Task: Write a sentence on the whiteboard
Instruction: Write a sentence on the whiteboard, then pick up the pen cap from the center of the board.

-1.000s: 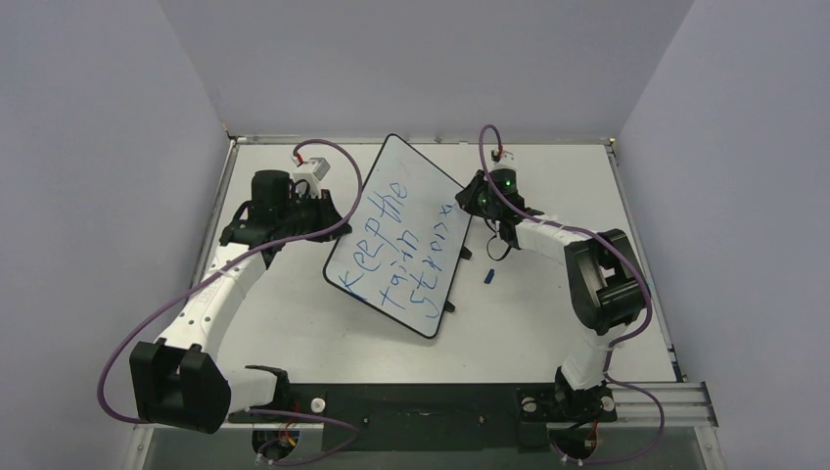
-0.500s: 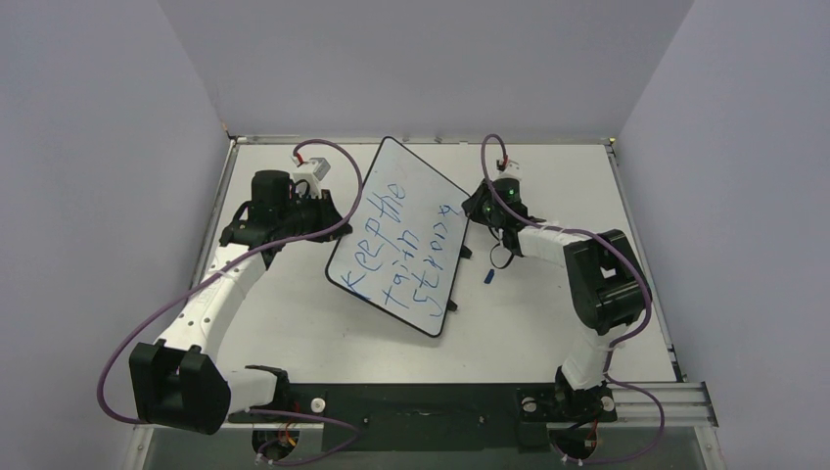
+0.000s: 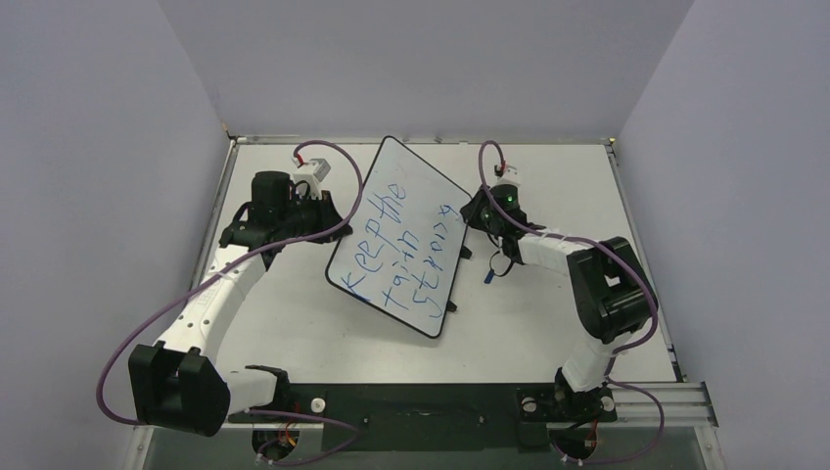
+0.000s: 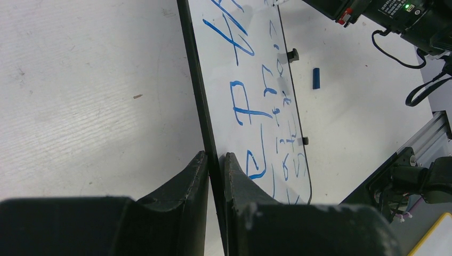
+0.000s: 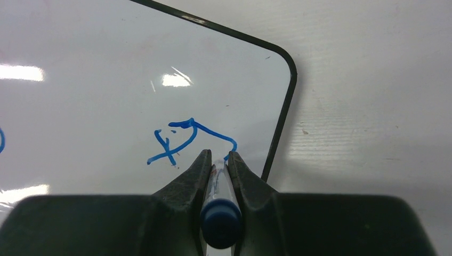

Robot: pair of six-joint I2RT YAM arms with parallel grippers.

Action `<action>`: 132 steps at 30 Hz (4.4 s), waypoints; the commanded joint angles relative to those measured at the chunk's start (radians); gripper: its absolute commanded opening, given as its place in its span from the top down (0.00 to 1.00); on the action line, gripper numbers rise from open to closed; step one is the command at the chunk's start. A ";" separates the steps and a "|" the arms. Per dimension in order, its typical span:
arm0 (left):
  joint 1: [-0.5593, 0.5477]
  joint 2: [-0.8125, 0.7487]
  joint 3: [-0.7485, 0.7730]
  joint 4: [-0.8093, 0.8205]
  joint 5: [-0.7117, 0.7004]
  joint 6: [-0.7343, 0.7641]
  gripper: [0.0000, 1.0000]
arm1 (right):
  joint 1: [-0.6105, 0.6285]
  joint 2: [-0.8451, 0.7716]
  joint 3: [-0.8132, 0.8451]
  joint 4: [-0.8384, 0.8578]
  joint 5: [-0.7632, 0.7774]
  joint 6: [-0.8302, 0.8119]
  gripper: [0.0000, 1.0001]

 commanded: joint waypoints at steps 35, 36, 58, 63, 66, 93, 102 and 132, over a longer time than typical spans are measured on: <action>-0.040 -0.147 0.089 -0.037 -0.165 0.067 0.55 | 0.055 -0.574 -0.021 -0.301 0.122 -0.127 1.00; -0.041 -0.150 0.101 -0.044 -0.169 0.069 0.54 | 0.052 -0.577 -0.023 -0.304 0.123 -0.128 1.00; -0.617 0.064 0.252 0.015 -0.551 0.026 0.58 | 0.006 -0.819 0.017 -0.468 0.335 -0.115 1.00; -0.723 0.246 0.277 0.108 -0.582 -0.028 0.61 | -0.004 -0.980 -0.038 -0.473 0.513 -0.099 1.00; -0.775 0.369 0.335 0.133 -0.634 -0.070 0.62 | -0.012 -1.039 -0.062 -0.462 0.630 -0.099 1.00; -0.911 1.041 0.880 -0.091 -0.787 -0.129 0.61 | -0.022 -1.145 -0.044 -0.448 0.597 -0.114 1.00; -0.891 1.093 0.910 -0.102 -0.772 -0.121 0.61 | -0.022 -1.141 -0.049 -0.444 0.570 -0.107 1.00; -0.864 0.992 0.765 0.024 -0.526 -0.098 1.00 | -0.022 -1.121 -0.041 -0.429 0.577 -0.109 1.00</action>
